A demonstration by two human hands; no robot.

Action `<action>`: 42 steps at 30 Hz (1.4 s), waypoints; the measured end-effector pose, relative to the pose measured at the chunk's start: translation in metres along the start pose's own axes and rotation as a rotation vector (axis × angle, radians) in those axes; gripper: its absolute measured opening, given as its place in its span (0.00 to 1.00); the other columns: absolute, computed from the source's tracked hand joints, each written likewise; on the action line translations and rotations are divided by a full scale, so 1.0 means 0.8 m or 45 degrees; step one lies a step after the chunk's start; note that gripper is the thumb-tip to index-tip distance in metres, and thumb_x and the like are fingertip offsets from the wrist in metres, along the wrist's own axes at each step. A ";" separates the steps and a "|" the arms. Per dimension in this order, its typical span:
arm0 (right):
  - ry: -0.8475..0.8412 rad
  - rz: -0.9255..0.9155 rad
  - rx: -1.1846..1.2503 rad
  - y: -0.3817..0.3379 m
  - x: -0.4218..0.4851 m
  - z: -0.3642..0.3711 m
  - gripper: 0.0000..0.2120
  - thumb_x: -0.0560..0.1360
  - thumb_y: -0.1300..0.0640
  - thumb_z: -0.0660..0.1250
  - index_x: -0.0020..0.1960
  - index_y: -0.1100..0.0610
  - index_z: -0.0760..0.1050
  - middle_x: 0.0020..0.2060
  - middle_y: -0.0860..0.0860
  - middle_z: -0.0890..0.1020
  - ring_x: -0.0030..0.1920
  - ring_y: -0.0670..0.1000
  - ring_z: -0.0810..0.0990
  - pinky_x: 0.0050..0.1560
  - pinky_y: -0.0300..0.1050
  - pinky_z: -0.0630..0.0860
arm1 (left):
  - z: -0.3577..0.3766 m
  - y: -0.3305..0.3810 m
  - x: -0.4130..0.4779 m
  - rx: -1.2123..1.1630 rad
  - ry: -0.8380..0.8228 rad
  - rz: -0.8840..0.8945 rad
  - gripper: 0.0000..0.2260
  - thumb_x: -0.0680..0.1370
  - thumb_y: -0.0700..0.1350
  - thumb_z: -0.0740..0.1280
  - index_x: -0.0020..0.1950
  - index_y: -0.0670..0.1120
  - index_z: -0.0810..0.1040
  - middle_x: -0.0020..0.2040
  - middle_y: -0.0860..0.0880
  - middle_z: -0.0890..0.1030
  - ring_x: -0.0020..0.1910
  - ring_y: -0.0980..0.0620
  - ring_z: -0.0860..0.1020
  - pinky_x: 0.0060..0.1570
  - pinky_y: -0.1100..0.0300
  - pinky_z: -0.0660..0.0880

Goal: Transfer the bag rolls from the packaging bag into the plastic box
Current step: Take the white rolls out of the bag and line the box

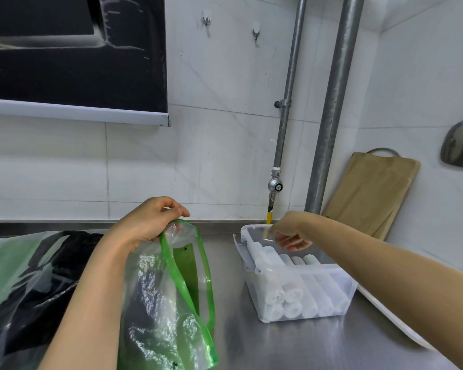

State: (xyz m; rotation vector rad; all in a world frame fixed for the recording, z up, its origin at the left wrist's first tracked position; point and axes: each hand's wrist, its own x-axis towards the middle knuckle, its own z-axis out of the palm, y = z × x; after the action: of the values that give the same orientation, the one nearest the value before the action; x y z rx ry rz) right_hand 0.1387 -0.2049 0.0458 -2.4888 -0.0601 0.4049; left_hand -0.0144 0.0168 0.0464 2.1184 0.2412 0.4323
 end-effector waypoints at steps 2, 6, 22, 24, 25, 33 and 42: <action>-0.012 -0.044 0.030 -0.011 -0.006 -0.001 0.07 0.78 0.56 0.63 0.44 0.59 0.72 0.39 0.52 0.78 0.35 0.48 0.75 0.34 0.38 0.71 | -0.003 -0.001 -0.001 0.011 -0.001 0.005 0.10 0.80 0.45 0.59 0.51 0.46 0.79 0.36 0.48 0.79 0.30 0.52 0.67 0.28 0.61 0.62; -0.051 -0.114 0.065 -0.029 -0.018 0.007 0.07 0.78 0.58 0.63 0.42 0.58 0.72 0.39 0.51 0.80 0.33 0.47 0.75 0.36 0.38 0.69 | -0.008 -0.002 -0.001 -0.011 0.001 0.009 0.09 0.80 0.46 0.59 0.49 0.48 0.80 0.40 0.42 0.78 0.33 0.50 0.66 0.29 0.60 0.61; -0.283 -0.327 0.006 -0.081 -0.049 0.102 0.11 0.79 0.60 0.61 0.38 0.60 0.70 0.34 0.52 0.77 0.30 0.47 0.74 0.31 0.37 0.68 | -0.010 0.001 -0.006 -0.063 0.002 0.041 0.10 0.80 0.45 0.59 0.52 0.45 0.79 0.38 0.46 0.80 0.22 0.58 0.68 0.29 0.61 0.62; -0.309 -0.328 0.002 -0.086 -0.050 0.113 0.11 0.79 0.61 0.60 0.38 0.60 0.70 0.34 0.53 0.76 0.29 0.47 0.74 0.32 0.38 0.69 | -0.010 0.001 -0.006 -0.070 -0.001 0.044 0.09 0.80 0.44 0.59 0.51 0.46 0.79 0.36 0.46 0.80 0.21 0.60 0.68 0.29 0.61 0.62; -0.323 -0.327 0.007 -0.088 -0.050 0.119 0.11 0.79 0.61 0.60 0.38 0.61 0.69 0.33 0.53 0.76 0.28 0.47 0.74 0.32 0.38 0.70 | -0.010 0.000 -0.006 -0.072 -0.003 0.045 0.09 0.80 0.44 0.59 0.50 0.46 0.79 0.35 0.47 0.80 0.19 0.61 0.68 0.29 0.61 0.62; -0.382 -0.334 -0.122 -0.091 -0.046 0.172 0.11 0.80 0.59 0.58 0.40 0.60 0.69 0.30 0.53 0.73 0.14 0.43 0.69 0.21 0.33 0.71 | -0.011 -0.004 -0.004 -0.129 0.016 0.054 0.09 0.80 0.44 0.60 0.50 0.46 0.80 0.33 0.51 0.79 0.44 0.50 0.78 0.29 0.62 0.62; -0.504 -0.307 -0.254 -0.079 -0.046 0.204 0.17 0.80 0.66 0.53 0.33 0.59 0.64 0.11 0.50 0.69 0.10 0.42 0.67 0.13 0.30 0.64 | -0.012 -0.004 0.000 -0.130 -0.001 0.044 0.09 0.80 0.44 0.60 0.52 0.44 0.79 0.40 0.49 0.81 0.45 0.49 0.76 0.33 0.60 0.63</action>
State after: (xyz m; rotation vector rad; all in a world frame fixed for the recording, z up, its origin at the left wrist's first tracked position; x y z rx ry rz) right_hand 0.0573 -0.0657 -0.0326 -2.5153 -0.5786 0.8132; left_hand -0.0186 0.0259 0.0484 2.0253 0.1789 0.4546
